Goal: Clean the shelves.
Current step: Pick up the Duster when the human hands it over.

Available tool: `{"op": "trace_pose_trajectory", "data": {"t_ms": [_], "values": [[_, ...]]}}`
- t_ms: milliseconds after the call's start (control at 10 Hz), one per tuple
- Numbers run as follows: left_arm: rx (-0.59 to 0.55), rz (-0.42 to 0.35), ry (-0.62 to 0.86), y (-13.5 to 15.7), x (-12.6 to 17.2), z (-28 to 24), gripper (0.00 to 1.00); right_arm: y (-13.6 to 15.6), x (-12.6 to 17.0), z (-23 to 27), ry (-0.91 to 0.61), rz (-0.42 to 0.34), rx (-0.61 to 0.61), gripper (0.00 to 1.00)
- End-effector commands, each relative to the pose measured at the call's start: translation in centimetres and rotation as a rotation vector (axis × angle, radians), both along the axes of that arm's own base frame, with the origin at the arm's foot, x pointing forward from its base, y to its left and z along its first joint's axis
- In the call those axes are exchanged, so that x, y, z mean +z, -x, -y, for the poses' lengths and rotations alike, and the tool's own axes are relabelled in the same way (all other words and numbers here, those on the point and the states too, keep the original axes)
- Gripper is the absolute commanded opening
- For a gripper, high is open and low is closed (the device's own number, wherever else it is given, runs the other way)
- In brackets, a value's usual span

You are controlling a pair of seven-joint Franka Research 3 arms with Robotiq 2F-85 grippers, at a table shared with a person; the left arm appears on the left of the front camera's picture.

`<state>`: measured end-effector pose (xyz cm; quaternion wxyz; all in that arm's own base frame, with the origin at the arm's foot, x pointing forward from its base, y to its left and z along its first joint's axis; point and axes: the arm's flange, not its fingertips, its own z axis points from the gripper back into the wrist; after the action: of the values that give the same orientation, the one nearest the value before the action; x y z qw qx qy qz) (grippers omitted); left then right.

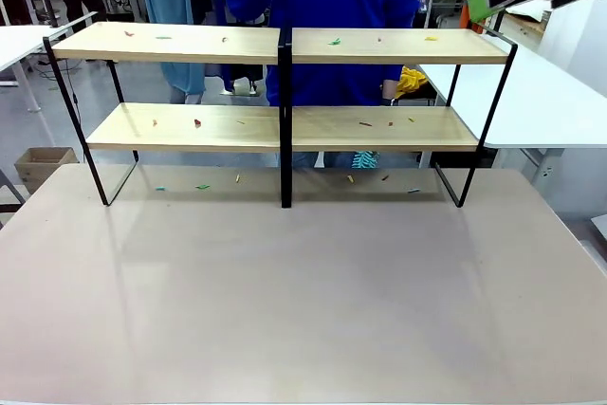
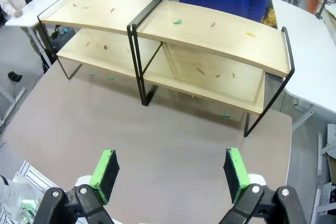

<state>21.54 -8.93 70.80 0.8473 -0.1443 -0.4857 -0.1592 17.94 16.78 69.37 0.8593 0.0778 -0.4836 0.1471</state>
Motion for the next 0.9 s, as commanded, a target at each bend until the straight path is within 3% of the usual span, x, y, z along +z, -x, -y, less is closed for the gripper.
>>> {"op": "trace_pose_trajectory", "data": {"t_ms": [0, 500, 800], "values": [[-0.006, -0.013, 0.018, 0.0, -0.6, 0.0, 1.0, 0.0, -0.7, -0.2, -0.063, 0.008, -0.006, 1.0], [-0.023, -0.04, -0.001, -0.4, -1.1, 0.0, 1.0, 0.8, -0.8, -0.2, -0.12, 0.022, -0.004, 1.0], [-0.038, -0.076, 0.006, -0.1, -2.8, -0.3, 1.0, 2.3, -2.8, 0.0, -0.126, 0.012, 0.039, 1.0]]}}
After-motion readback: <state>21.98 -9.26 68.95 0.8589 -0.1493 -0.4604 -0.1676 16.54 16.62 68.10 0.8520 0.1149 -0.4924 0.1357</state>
